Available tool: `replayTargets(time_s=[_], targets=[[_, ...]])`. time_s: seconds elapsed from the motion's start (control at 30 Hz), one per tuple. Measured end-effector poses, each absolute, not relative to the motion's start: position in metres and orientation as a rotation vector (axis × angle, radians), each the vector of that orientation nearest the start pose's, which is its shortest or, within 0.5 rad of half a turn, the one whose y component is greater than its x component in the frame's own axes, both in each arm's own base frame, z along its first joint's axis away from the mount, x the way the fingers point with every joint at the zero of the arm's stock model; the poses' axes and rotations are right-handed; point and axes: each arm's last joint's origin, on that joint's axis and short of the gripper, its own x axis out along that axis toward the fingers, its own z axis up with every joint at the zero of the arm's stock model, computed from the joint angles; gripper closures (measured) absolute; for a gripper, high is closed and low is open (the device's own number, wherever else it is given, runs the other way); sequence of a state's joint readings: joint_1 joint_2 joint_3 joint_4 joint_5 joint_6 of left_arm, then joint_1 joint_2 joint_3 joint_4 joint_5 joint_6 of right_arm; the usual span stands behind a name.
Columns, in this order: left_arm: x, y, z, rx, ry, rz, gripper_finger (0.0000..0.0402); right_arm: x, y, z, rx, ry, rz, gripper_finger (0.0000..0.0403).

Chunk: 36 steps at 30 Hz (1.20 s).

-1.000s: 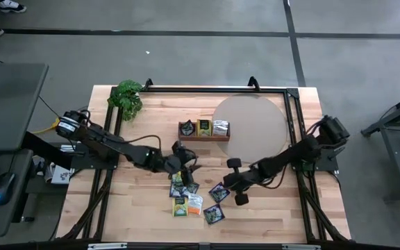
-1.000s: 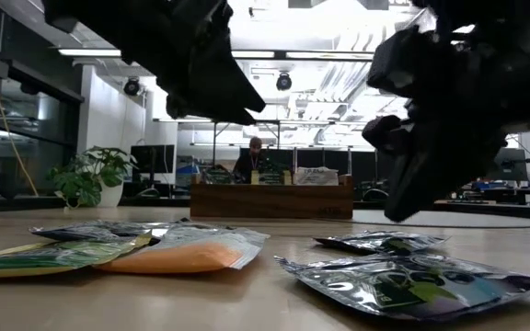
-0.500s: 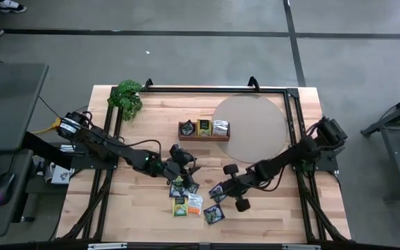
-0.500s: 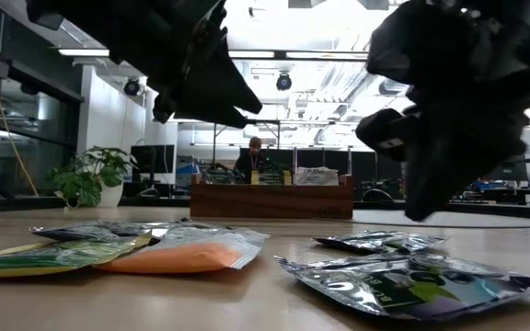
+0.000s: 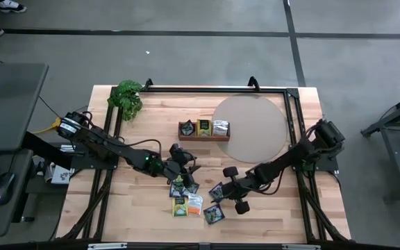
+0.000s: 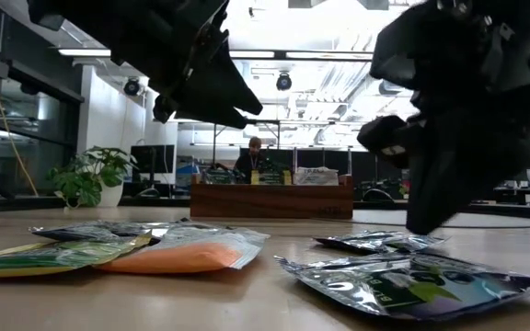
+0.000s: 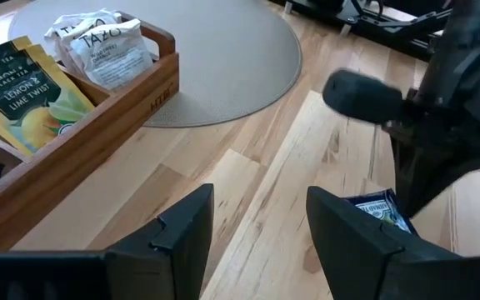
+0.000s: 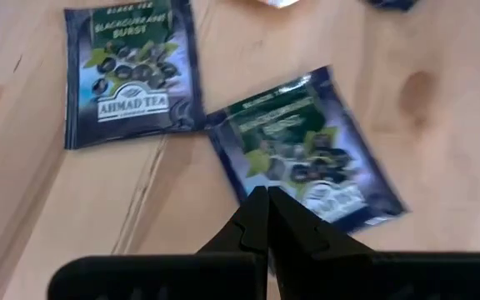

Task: Pick & Place Tea
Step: Put the violet tea bag into the left section of the wooden organizer

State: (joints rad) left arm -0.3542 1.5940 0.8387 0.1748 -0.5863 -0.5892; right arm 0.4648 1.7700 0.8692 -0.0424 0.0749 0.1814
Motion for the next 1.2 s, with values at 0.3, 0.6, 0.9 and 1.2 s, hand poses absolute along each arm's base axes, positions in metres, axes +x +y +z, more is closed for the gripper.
replayTargets(time_s=[0.3, 0.6, 0.9, 1.2], targets=[[0.308, -0.097, 0.193, -0.309, 0.433, 0.367, 0.0211, 0.299, 0.147, 0.115, -0.053, 0.954, 0.244, 0.0403], [0.308, -0.097, 0.193, -0.405, 0.414, 0.390, 0.0211, 0.306, 0.129, 0.114, 0.101, 0.919, -0.051, 0.0403], [0.313, -0.095, 0.177, -0.637, 0.398, 0.474, 0.0211, 0.314, 0.110, 0.114, 0.186, 0.841, -0.248, 0.0403], [0.323, -0.082, 0.149, -0.897, 0.419, 0.583, 0.0211, 0.320, 0.103, 0.107, 0.210, 0.809, -0.313, 0.0403]])
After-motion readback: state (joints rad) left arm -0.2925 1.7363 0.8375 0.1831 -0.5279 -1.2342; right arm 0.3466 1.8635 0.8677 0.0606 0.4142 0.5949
